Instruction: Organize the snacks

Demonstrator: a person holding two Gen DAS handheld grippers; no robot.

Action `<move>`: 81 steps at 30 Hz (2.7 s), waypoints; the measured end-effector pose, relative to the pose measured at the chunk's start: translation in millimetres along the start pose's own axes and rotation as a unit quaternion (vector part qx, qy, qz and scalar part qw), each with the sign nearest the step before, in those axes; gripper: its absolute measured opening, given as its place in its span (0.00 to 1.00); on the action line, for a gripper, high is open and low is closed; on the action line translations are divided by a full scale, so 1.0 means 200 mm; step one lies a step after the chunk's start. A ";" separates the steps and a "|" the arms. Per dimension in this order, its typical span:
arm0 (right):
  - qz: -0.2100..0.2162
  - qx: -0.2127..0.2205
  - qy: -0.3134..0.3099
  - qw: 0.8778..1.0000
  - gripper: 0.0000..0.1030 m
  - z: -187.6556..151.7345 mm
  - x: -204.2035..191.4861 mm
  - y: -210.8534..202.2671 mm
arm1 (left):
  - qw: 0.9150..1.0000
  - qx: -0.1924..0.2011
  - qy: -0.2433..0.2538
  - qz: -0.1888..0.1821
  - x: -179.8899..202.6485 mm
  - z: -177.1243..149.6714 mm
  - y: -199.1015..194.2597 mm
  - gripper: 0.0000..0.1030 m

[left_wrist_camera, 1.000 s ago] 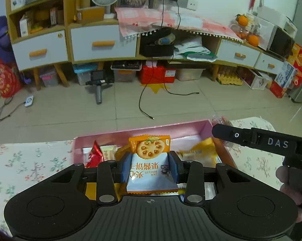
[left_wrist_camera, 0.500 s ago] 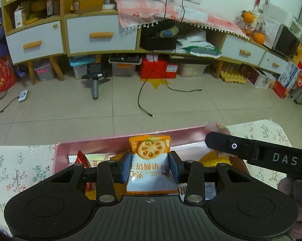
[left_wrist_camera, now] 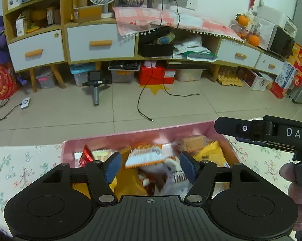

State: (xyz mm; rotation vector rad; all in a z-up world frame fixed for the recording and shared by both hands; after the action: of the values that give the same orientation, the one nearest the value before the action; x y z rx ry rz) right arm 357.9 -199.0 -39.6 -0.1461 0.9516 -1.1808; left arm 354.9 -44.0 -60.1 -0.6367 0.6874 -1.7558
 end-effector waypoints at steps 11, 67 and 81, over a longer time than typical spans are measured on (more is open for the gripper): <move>-0.042 -0.020 -0.045 0.998 0.62 -0.13 -0.07 -0.23 | 1.000 0.017 -0.004 0.010 0.07 -0.19 -0.38 0.87; -0.187 -0.042 -0.193 0.962 0.75 -0.85 -0.24 -0.71 | 0.991 -0.025 -0.035 0.126 0.00 -0.87 -0.82 1.00; -0.198 -0.045 -0.182 0.962 0.75 -0.85 -0.22 -0.72 | 0.990 -0.032 -0.053 0.123 0.00 -0.88 -0.82 1.00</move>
State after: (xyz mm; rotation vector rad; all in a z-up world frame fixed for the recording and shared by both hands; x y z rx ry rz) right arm 134.1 -160.6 -40.8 -0.6297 0.6626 -1.4144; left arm 122.9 19.3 -63.8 -0.6541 0.7186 -1.4673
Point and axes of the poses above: each gripper's, at about its wrist camera, not at the fingertips, and y roughly the way its jaws point, x to its right, z to its top, the point moved 10 cm from there along y, roughly the way its jaws point, and after that the axes turned 3 degrees about y, right-handed, at the moved point
